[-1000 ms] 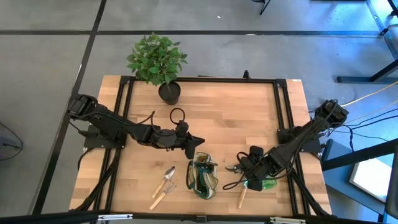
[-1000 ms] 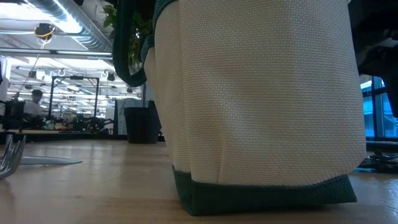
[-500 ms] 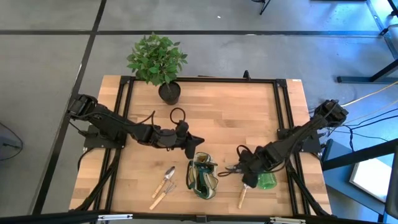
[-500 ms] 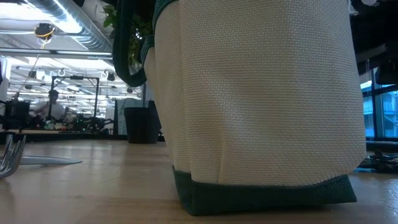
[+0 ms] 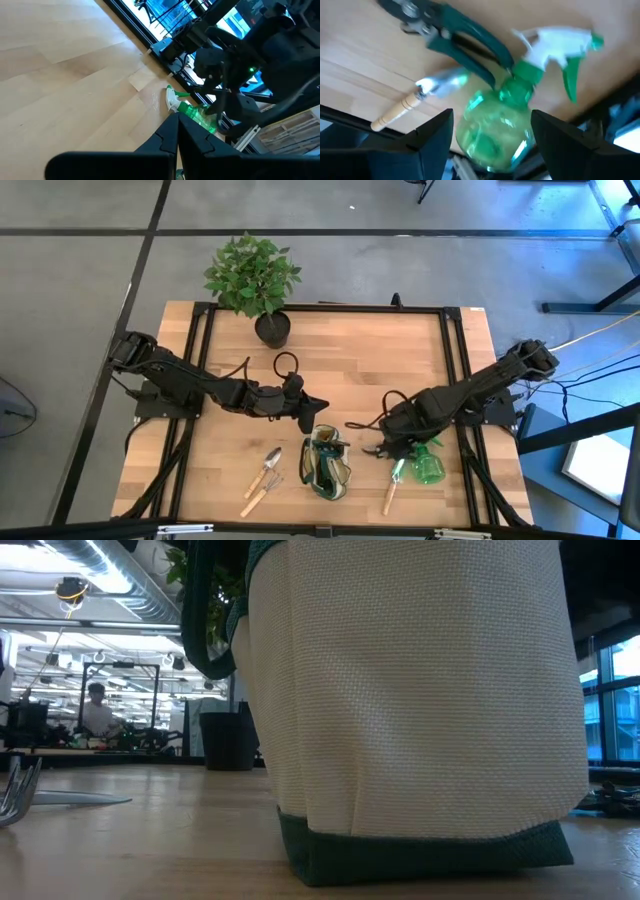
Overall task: Pick & Place Garden tools in Gardening bag
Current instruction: Put the green spray bottle into the brown gardening bag
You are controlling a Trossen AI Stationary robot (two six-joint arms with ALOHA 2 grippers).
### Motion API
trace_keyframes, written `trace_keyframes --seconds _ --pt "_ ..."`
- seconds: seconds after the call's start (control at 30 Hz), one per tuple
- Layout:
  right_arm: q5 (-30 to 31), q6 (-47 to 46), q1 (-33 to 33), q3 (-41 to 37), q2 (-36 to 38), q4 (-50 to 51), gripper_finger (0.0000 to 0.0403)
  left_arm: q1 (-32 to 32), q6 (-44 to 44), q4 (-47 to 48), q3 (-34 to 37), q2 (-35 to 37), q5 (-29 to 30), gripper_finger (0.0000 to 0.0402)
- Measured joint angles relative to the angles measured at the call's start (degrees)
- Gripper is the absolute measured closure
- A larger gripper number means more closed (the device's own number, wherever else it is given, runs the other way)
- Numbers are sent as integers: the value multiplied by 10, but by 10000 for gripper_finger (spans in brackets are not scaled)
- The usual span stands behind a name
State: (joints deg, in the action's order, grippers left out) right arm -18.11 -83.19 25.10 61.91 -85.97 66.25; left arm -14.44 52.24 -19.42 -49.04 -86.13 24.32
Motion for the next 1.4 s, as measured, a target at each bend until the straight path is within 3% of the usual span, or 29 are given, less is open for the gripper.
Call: trace_keyframes --seconds 0.2,0.6,1.1,1.4 --pt "-60 -21 -4 -29 -4 -7 153 0 0 0 0 0 0 398" --pt "-74 -64 -5 -115 -4 -100 151 -5 -14 0 0 0 1 398" --pt "-71 -118 5 -185 -5 -198 151 -5 -15 0 0 0 1 398" --pt "-17 -129 4 -187 -5 -202 151 -5 -16 0 0 0 4 398"
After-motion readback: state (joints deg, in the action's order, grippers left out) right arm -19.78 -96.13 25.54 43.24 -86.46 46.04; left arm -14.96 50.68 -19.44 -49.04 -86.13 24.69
